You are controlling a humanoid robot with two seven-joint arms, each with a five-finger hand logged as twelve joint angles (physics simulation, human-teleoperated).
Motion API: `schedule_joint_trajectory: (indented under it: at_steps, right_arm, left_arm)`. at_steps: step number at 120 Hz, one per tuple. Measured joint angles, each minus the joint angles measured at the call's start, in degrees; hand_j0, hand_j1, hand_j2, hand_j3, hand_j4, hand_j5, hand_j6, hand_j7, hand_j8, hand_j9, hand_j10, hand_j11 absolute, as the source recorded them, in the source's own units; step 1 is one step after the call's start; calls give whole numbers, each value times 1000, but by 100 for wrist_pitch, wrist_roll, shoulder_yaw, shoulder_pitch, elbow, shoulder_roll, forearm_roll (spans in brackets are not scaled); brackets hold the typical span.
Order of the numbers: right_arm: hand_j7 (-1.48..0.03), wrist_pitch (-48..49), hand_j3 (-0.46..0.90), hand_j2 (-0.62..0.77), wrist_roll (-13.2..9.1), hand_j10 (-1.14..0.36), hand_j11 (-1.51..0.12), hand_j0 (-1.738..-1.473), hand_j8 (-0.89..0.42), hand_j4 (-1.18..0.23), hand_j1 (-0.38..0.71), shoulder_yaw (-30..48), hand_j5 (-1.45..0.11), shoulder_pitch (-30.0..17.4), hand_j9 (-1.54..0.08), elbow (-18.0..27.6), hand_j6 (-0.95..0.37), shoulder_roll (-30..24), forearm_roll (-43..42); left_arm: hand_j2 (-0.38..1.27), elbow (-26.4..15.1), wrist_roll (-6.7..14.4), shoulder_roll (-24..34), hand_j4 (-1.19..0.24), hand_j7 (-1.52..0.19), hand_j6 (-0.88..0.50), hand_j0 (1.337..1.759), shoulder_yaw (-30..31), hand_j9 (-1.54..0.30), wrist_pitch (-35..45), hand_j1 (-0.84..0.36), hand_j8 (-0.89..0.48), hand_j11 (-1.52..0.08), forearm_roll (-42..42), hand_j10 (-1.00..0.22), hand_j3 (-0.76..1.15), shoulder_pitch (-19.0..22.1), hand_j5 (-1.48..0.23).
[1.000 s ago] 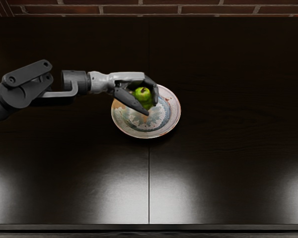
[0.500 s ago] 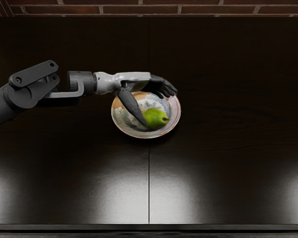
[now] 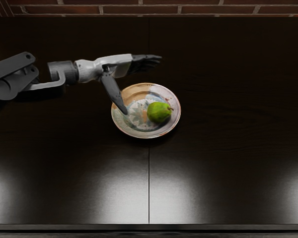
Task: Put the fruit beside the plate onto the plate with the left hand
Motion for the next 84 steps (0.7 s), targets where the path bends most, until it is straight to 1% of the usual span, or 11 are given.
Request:
schedule_joint_trajectory:
  at_steps: [19, 27, 32, 42, 53, 65, 73, 84]
  right_arm:
    - [-31, 0, 0, -5, 1, -24, -31, -1658, -24, -24, -320, 0, -31, 0, -31, 0, -24, 0, 0]
    - [-31, 0, 0, -5, 0, -24, -31, -1658, -24, -24, -320, 0, -31, 0, -31, 0, -24, 0, 0]
    - [-31, 0, 0, -5, 0, -24, -31, -1658, -24, -24, -320, 0, -31, 0, -31, 0, -24, 0, 0]
    - [-31, 0, 0, -5, 0, -24, -31, -1658, -24, -24, -320, 0, -31, 0, -31, 0, -24, 0, 0]
    - [-31, 0, 0, -5, 1, -24, -31, -1658, -24, -24, -320, 0, -31, 0, -31, 0, -24, 0, 0]
    - [-31, 0, 0, -5, 0, -24, -31, -1658, -24, -24, -320, 0, -31, 0, -31, 0, -24, 0, 0]
    - [-31, 0, 0, -5, 0, -24, -31, -1658, -24, -24, -320, 0, -31, 0, -31, 0, -24, 0, 0]
    - [-31, 0, 0, -5, 1, -24, -31, -1658, -24, -24, -320, 0, -31, 0, -31, 0, -24, 0, 0]
  left_arm:
    - [5, -3, 0, 370, -14, -15, -14, 1658, 6, -15, 0, 338, -13, -15, -404, -12, 0, 9, -15]
    - [4, -3, 0, 566, -11, -11, -11, 1658, 9, -11, 0, 342, -10, -11, -713, -9, 0, 57, -11]
    - [4, -3, 60, 681, -10, -9, -10, 1658, 13, -9, 0, 343, -9, -9, -931, -8, 0, 81, -9]
    - [4, 6, 365, 928, -7, -6, -7, 1658, 19, -6, 0, 346, -6, -6, -1297, -5, 0, 97, -6]
    - [3, 20, 716, 1093, -5, -4, -5, 1658, 22, -4, 0, 348, -5, -4, -1507, -4, 0, 124, -4]
    - [3, 23, 1242, 1273, -4, -2, -4, 1658, 27, -2, 0, 349, -3, -2, -1695, -3, 0, 255, -3]
    - [3, 27, 1606, 1391, -4, -2, -4, 1658, 29, -2, 0, 349, -4, -2, -1796, -3, 0, 264, -2]
    - [3, 21, 1963, 1538, -3, -1, -3, 1658, 31, -1, 0, 349, -3, -1, -1867, -2, 0, 298, -1]
